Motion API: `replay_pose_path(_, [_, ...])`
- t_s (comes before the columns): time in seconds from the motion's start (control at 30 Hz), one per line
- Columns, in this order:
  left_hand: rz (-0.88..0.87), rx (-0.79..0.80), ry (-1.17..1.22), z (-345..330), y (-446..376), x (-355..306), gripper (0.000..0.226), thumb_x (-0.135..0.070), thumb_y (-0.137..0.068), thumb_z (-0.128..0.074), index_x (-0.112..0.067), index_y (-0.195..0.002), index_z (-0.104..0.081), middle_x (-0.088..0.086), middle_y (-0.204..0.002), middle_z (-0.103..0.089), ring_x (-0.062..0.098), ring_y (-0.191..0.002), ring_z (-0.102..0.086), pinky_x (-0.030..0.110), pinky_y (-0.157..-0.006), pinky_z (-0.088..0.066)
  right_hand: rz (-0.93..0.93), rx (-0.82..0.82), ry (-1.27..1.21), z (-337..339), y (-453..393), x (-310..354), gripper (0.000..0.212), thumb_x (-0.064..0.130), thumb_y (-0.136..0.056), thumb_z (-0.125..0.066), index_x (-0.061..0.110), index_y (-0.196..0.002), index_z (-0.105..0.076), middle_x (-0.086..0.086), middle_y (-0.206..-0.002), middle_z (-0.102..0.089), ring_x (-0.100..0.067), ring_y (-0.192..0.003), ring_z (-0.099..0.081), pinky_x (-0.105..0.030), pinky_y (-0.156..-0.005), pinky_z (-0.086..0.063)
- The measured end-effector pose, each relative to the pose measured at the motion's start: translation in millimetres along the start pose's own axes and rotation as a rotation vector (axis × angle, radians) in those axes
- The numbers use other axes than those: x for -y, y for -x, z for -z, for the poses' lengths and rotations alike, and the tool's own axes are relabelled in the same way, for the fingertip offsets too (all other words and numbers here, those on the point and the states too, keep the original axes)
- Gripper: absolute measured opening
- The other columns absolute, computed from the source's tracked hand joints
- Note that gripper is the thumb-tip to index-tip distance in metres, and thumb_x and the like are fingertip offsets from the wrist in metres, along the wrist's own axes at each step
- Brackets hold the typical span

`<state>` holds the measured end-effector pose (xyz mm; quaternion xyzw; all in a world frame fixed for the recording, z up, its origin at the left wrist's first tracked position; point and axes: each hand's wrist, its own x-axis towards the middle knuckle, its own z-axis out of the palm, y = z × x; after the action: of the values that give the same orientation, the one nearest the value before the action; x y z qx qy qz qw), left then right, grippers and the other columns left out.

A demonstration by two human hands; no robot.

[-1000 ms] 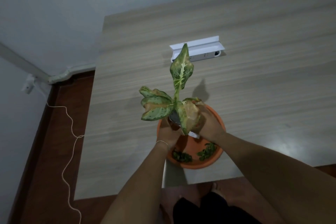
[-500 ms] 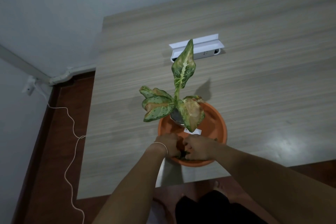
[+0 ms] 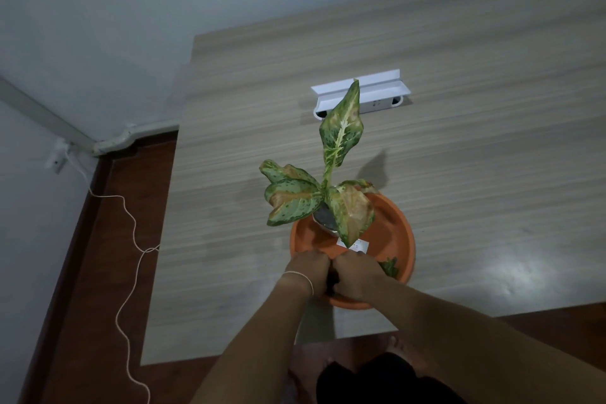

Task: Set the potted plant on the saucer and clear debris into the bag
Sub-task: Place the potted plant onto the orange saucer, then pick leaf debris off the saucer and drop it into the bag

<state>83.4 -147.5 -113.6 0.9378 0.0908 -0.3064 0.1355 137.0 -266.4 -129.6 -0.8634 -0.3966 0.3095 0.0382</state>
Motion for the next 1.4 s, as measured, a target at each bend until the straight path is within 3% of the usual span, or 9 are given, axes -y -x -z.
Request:
replay_pose_path(0.17, [-0.004,-0.026,0.012,-2,-1,-1,0.028,-0.030,-0.076,-0.069,-0.010,-0.096,-0.070,0.017,-0.102,-0.071,0.036,-0.093,-0.067,0.042,-0.083,-0.054,0.043,-0.031,-0.047,-6,3,-2,0.021,0.022,-0.081,-0.060,0.010,-0.097,-0.067,-0.013,-0.104,-0.069,-0.032,-0.097,-0.063,-0.038,-0.081,-0.052])
replay_pose_path(0.53, [-0.010,-0.039,0.067,-2,2,-5,0.026,-0.026,-0.077,-0.065,-0.009,-0.097,-0.069,0.017,-0.103,-0.070,0.035,-0.094,-0.066,0.041,-0.084,-0.053,-0.015,-0.068,-0.289,-16,3,-1,0.018,0.018,-0.079,-0.060,0.010,-0.092,-0.070,-0.012,-0.095,-0.071,-0.031,-0.091,-0.065,-0.035,-0.078,-0.053])
replay_pose_path(0.73, [0.004,0.014,0.109,7,5,-4,0.023,-0.024,-0.077,-0.066,-0.009,-0.093,-0.073,0.019,-0.097,-0.071,0.038,-0.092,-0.065,0.038,-0.082,-0.052,-0.034,-0.152,-0.371,-8,11,-10,0.016,0.011,-0.075,-0.056,0.020,-0.072,-0.068,-0.008,-0.083,-0.072,-0.021,-0.071,-0.055,-0.026,-0.066,-0.037])
replay_pose_path(0.83, [0.035,-0.016,0.207,15,8,-5,0.025,-0.016,-0.085,-0.058,-0.003,-0.102,-0.069,0.024,-0.109,-0.067,0.040,-0.102,-0.061,0.040,-0.086,-0.045,-0.064,-0.198,-0.444,-7,10,-17,0.019,0.010,-0.074,-0.059,0.018,-0.078,-0.075,-0.001,-0.084,-0.076,-0.010,-0.071,-0.056,-0.019,-0.067,-0.040])
replay_pose_path(0.93, [0.123,-0.115,0.278,20,15,-10,0.043,-0.014,-0.088,-0.057,-0.007,-0.130,-0.054,0.015,-0.139,-0.051,0.032,-0.130,-0.047,0.039,-0.108,-0.040,-0.092,-0.233,-0.519,3,14,-19,0.019,0.010,-0.078,-0.064,0.020,-0.085,-0.078,0.005,-0.089,-0.076,-0.006,-0.076,-0.061,-0.018,-0.074,-0.049])
replay_pose_path(1.1, [0.123,-0.271,0.420,29,13,-14,0.053,-0.019,-0.083,-0.066,-0.013,-0.133,-0.053,0.008,-0.131,-0.060,0.024,-0.123,-0.054,0.033,-0.104,-0.045,-0.152,-0.302,-0.625,19,15,-24,0.013,0.010,-0.080,-0.068,0.022,-0.076,-0.072,0.009,-0.076,-0.067,0.000,-0.066,-0.058,-0.001,-0.054,-0.033])
replay_pose_path(1.2, [0.166,-0.324,0.418,38,20,-22,0.026,-0.009,-0.084,-0.062,0.004,-0.107,-0.067,0.022,-0.111,-0.069,0.034,-0.106,-0.060,0.034,-0.092,-0.044,-0.135,-0.383,-0.627,25,15,-25,0.007,0.011,-0.079,-0.068,0.017,-0.076,-0.071,0.000,-0.076,-0.072,-0.009,-0.064,-0.061,-0.010,-0.053,-0.037])
replay_pose_path(1.33, [0.214,-0.404,0.447,40,32,-23,0.018,-0.014,-0.082,-0.064,0.000,-0.090,-0.073,0.024,-0.096,-0.072,0.040,-0.093,-0.064,0.037,-0.082,-0.050,-0.078,-0.464,-0.659,27,13,-26,0.017,0.009,-0.072,-0.071,0.003,-0.088,-0.071,-0.015,-0.078,-0.074,-0.028,-0.073,-0.068,-0.037,-0.064,-0.055])
replay_pose_path(1.4, [0.268,-0.434,0.462,37,38,-21,0.018,-0.022,-0.078,-0.068,-0.005,-0.082,-0.073,0.021,-0.091,-0.074,0.040,-0.091,-0.066,0.040,-0.082,-0.055,-0.078,-0.477,-0.667,26,12,-22,0.019,0.007,-0.070,-0.071,0.001,-0.089,-0.071,-0.016,-0.077,-0.074,-0.029,-0.071,-0.068,-0.040,-0.062,-0.056])
